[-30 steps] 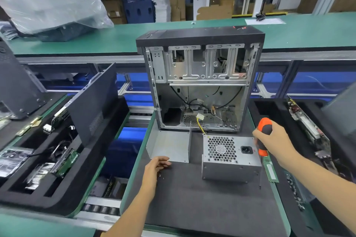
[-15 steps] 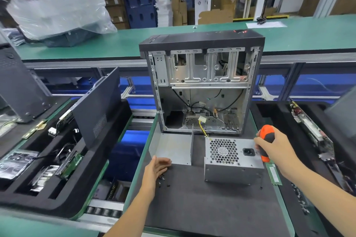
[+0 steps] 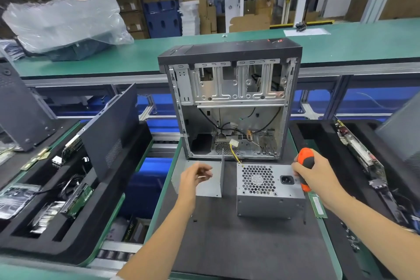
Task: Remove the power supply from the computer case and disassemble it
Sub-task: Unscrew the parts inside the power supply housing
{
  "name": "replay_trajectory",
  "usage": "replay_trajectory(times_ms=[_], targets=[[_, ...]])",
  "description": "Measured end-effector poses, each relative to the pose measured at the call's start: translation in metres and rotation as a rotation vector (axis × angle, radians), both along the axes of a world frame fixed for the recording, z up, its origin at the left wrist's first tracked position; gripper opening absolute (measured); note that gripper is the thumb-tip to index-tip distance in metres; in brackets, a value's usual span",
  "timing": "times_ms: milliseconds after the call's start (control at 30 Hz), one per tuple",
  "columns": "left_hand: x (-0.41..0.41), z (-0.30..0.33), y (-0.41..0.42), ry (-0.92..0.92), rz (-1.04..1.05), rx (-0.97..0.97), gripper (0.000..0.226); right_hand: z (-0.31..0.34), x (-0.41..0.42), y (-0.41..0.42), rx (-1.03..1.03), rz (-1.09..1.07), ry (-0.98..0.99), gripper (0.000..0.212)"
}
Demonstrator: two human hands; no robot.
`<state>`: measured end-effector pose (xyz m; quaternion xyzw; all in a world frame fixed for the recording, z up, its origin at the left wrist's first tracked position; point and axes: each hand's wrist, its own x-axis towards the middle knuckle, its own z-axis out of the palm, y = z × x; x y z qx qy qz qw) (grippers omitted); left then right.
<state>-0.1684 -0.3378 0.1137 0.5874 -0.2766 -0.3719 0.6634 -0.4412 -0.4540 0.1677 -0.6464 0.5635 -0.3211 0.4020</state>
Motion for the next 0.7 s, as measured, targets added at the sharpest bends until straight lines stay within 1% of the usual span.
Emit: replay_trajectory(times_ms=[67,133,200,267,300,333,367,433,567,700], targets=[[-0.019,0.022,-0.015,-0.134,-0.083,-0.033,0.027,0.004,-0.001,0.000,-0.005,0.011,0.001,0.012],[-0.040,0.043,-0.031,-0.347,-0.220,-0.051,0.022,0.015,-0.004,-0.001,-0.044,0.021,-0.007,0.010],[-0.062,0.056,-0.044,-0.599,-0.400,-0.037,0.013,0.031,-0.007,-0.002,-0.086,0.031,-0.057,0.012],[-0.081,0.060,-0.057,-0.876,-0.579,-0.010,0.024,0.053,-0.007,-0.001,-0.096,0.055,-0.148,0.012],[-0.089,0.059,-0.062,-0.961,-0.652,0.009,0.031,0.063,-0.006,0.001,-0.106,0.072,-0.184,0.011],[-0.096,0.058,-0.066,-0.992,-0.706,0.028,0.035,0.072,-0.004,0.002,-0.128,0.087,-0.199,0.011],[-0.102,0.056,-0.069,-0.985,-0.737,0.040,0.037,0.082,-0.003,0.005,-0.159,0.098,-0.194,0.012],[-0.110,0.050,-0.072,-0.942,-0.734,0.050,0.040,0.098,0.001,0.011,-0.221,0.116,-0.197,0.017],[-0.111,0.040,-0.072,-0.832,-0.660,0.064,0.050,0.112,0.008,0.023,-0.253,0.154,-0.394,0.012],[-0.105,0.037,-0.071,-0.771,-0.683,0.049,0.055,0.105,0.016,0.031,-0.271,0.163,-0.480,0.012]])
